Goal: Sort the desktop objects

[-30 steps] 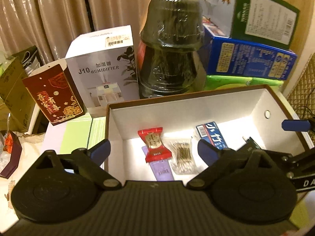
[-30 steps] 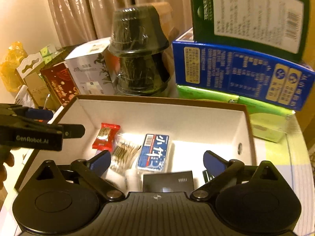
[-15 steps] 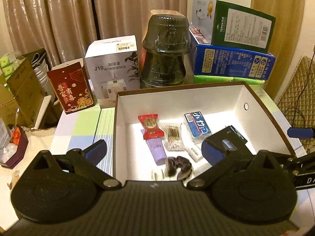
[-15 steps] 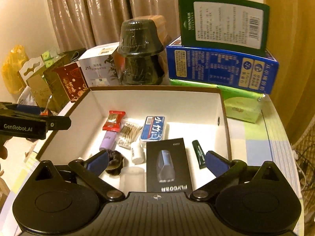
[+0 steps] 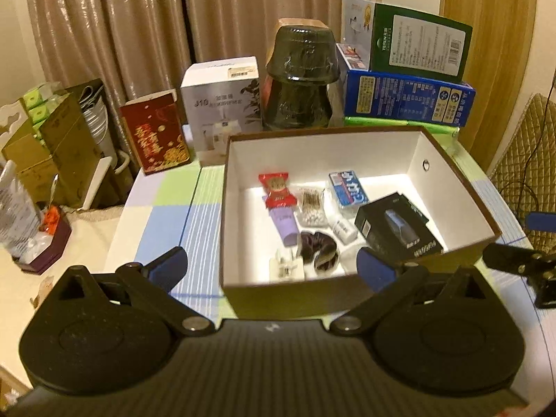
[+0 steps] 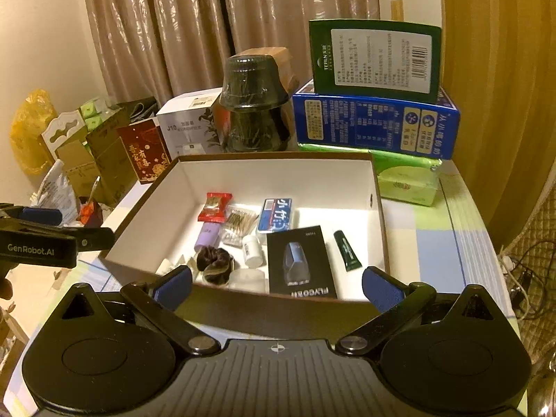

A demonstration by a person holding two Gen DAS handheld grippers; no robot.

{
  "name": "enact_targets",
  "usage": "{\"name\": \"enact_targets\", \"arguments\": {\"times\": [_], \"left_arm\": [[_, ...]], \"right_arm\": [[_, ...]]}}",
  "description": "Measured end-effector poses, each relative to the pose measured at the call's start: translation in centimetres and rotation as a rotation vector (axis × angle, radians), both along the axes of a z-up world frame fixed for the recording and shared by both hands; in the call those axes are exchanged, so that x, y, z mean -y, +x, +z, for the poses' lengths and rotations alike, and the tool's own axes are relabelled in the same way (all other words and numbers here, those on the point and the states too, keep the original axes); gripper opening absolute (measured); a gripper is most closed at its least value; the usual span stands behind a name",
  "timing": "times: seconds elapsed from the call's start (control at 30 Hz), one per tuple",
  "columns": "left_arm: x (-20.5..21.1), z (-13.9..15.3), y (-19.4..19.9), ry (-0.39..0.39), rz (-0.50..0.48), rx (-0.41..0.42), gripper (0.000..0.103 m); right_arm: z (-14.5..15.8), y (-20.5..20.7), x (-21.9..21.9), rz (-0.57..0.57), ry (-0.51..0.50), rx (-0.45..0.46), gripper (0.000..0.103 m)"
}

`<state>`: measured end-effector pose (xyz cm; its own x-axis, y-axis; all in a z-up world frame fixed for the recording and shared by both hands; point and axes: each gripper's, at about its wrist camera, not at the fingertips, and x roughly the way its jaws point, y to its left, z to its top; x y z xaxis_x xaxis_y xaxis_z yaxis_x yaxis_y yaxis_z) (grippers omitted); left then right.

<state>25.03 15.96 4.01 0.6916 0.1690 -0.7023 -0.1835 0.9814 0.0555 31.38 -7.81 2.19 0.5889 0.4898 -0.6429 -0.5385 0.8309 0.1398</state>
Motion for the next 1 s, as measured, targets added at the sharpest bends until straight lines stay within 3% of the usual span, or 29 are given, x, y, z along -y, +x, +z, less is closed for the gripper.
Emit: {"name": "enact_targets", "arguments": {"times": [0.43,1.0], "left_arm": [[2.9,0.9,-5.4,0.052,-0.003,0.011,0.102],[6.6,2.1,-10.8,0.015,-0.027,0.028,0.102]], "right_arm": [[0.7,-4.9,3.2,-0.007,0.005,-0.002,0.101],[1.3,-9.3,6.1,0.019,-0.012,0.019,0.101]]}}
